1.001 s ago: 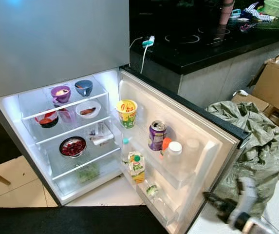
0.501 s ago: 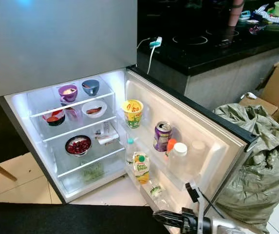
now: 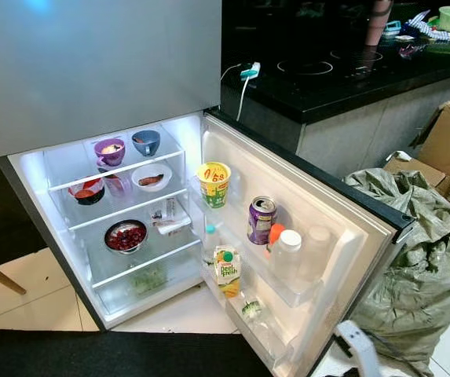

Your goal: Restocking fridge

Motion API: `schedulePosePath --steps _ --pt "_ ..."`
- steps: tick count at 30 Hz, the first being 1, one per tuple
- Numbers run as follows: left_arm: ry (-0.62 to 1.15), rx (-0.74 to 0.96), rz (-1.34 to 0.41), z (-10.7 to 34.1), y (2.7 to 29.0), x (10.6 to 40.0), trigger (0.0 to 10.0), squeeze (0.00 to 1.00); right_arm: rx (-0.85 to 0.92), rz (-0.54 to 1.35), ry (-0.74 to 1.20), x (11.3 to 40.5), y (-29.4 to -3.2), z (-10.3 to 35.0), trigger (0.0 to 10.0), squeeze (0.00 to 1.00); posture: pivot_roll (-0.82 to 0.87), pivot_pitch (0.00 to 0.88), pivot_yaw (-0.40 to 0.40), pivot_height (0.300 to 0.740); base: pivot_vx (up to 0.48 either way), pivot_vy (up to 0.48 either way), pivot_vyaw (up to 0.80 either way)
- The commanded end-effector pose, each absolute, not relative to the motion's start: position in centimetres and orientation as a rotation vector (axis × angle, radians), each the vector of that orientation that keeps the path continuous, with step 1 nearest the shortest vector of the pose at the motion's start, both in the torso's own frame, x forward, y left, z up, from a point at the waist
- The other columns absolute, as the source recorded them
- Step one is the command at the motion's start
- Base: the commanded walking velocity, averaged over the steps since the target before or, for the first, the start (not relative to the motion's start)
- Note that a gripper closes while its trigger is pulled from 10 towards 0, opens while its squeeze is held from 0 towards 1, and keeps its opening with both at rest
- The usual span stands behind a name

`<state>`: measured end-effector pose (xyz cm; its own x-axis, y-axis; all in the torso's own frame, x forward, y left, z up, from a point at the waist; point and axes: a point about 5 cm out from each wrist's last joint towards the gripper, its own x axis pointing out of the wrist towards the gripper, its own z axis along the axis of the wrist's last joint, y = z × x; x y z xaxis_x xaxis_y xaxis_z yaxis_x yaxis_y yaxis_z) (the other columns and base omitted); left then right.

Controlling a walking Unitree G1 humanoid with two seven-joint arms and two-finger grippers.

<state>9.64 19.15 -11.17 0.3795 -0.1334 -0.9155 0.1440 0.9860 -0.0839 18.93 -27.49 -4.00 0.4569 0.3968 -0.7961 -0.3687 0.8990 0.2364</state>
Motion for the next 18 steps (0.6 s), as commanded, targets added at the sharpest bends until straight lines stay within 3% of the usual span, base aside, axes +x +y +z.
schedulePosePath --steps 1,5,7,11,15,18 --pt "1.208 -0.022 -0.218 -11.6 17.7 8.6 10.0 0.00 -0.092 0.244 0.972 20.0 -29.7 -3.3 10.0 0.00 -0.06 0.008 -0.002 0.740 0.000 0.000 0.00" --pt "1.209 -0.022 -0.217 -11.6 17.7 8.6 10.0 0.00 -0.154 0.143 0.940 20.7 -30.8 -2.6 10.0 0.00 -0.06 0.006 -0.001 0.740 0.000 0.000 0.00" --pt "1.210 -0.021 -0.215 -11.6 17.8 8.5 10.0 0.00 -0.251 -0.041 0.873 21.9 -32.7 -1.1 10.0 0.00 -0.06 0.006 -0.001 0.740 0.000 0.000 0.00" --pt "1.212 -0.021 -0.211 -11.6 17.8 8.5 10.0 0.00 -0.326 -0.226 0.784 23.1 -34.5 0.7 10.0 0.00 -0.05 0.008 -0.002 0.740 0.000 0.000 0.00" --pt "1.213 -0.022 -0.209 -11.6 17.8 8.4 10.0 0.00 -0.307 -0.334 0.672 24.2 -35.1 2.1 10.0 0.00 -0.05 0.008 -0.002 0.740 0.000 0.000 0.00" --pt "1.216 -0.022 -0.209 -11.6 17.8 8.3 10.0 0.00 -0.184 -0.393 0.537 25.5 -35.0 3.4 10.0 0.00 -0.05 0.007 -0.002 0.740 0.000 0.000 0.00"
